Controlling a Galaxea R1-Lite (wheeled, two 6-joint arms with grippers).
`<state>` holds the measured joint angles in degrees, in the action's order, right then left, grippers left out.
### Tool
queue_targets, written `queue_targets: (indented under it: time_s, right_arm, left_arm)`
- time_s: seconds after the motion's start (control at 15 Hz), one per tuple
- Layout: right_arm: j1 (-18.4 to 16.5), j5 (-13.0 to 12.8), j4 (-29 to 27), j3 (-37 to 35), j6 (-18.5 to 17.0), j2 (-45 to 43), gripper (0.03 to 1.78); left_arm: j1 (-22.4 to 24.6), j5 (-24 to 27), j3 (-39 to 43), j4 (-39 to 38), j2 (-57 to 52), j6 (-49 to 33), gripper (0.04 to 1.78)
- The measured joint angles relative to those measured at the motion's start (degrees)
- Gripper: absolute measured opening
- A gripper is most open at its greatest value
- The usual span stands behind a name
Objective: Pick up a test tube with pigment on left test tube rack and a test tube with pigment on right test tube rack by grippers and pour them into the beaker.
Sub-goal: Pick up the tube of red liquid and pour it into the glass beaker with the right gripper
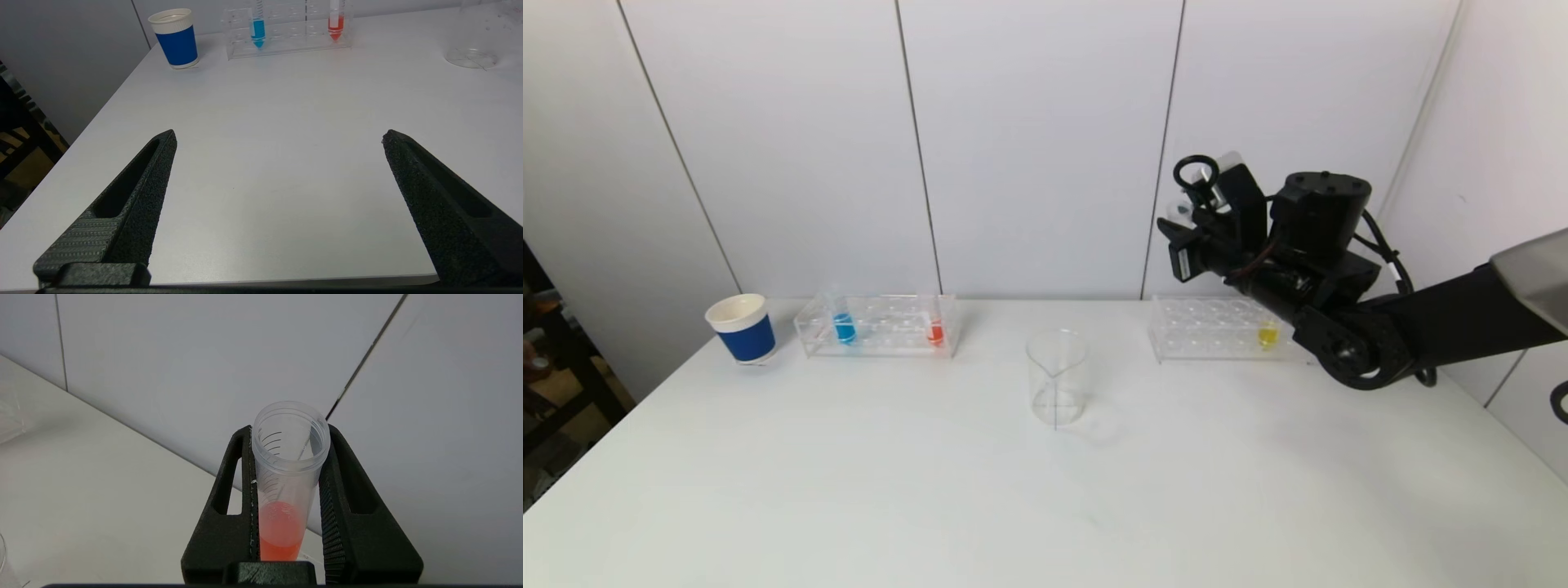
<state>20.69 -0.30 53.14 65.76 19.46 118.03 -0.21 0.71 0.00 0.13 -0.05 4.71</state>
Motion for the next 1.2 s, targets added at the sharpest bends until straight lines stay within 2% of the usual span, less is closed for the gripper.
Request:
queue_targets:
  time_s: [0.27,0.4,0.67,0.8,1.07,1.2]
  right_arm:
    - [3.0,1.5,0.2,-1.3,1.3,0.4,0.48]
    - [4.2,3.3,0.3,-1.6,2.4,0.7,0.48]
    - [4.7,10.5,0.6,-2.4,8.5,2.3,0.48]
    - [4.9,12.9,2.6,-2.6,10.0,3.5,0.48]
    - [4.8,13.8,9.6,-2.6,11.0,7.1,0.48]
    - [4.5,16.3,11.1,-2.5,11.7,8.3,0.48]
  left_arm:
    - [0.0,0.0,0.0,0.0,0.0,0.0,1.76]
    - [0.0,0.0,0.0,0.0,0.0,0.0,1.76]
    - [0.0,0.0,0.0,0.0,0.0,0.1,1.76]
    - [0.0,0.0,0.0,0.0,0.0,0.0,1.76]
    - [0.0,0.0,0.0,0.0,0.0,0.0,1.76]
    - [0.0,0.0,0.0,0.0,0.0,0.0,1.76]
